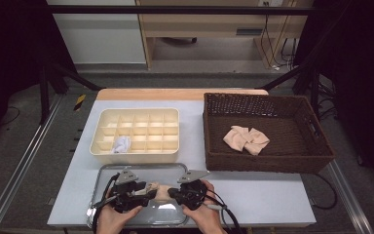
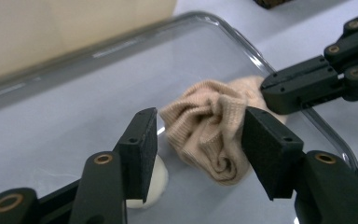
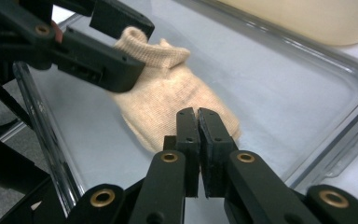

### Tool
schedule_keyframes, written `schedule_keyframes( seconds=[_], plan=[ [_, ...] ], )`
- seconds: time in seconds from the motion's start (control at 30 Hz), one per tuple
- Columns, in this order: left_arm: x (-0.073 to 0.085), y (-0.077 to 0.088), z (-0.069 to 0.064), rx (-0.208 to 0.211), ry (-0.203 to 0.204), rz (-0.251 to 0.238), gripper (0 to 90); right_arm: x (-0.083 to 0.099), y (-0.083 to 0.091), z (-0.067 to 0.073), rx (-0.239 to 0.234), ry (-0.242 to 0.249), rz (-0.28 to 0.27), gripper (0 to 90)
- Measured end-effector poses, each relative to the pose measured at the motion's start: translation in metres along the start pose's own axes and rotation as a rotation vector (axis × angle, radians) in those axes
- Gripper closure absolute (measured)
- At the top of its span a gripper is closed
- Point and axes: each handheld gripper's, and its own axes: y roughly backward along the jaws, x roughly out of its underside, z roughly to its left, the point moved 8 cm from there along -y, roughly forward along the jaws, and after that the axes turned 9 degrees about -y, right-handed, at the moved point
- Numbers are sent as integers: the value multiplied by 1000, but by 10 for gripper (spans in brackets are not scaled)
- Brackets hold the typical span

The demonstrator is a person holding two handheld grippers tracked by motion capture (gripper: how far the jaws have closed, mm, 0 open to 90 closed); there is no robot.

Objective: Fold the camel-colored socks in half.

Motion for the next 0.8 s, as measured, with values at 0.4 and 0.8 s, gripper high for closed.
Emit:
schedule_keyframes(
  seconds=[0.4,0.8],
  plan=[
    [6,-12,-4,51,14,25,463,4,0,-2,-1,9,-5,876],
    [5,-12,-11,115,30,41,637,5,0,-3,-5,7,-1,869]
  ],
)
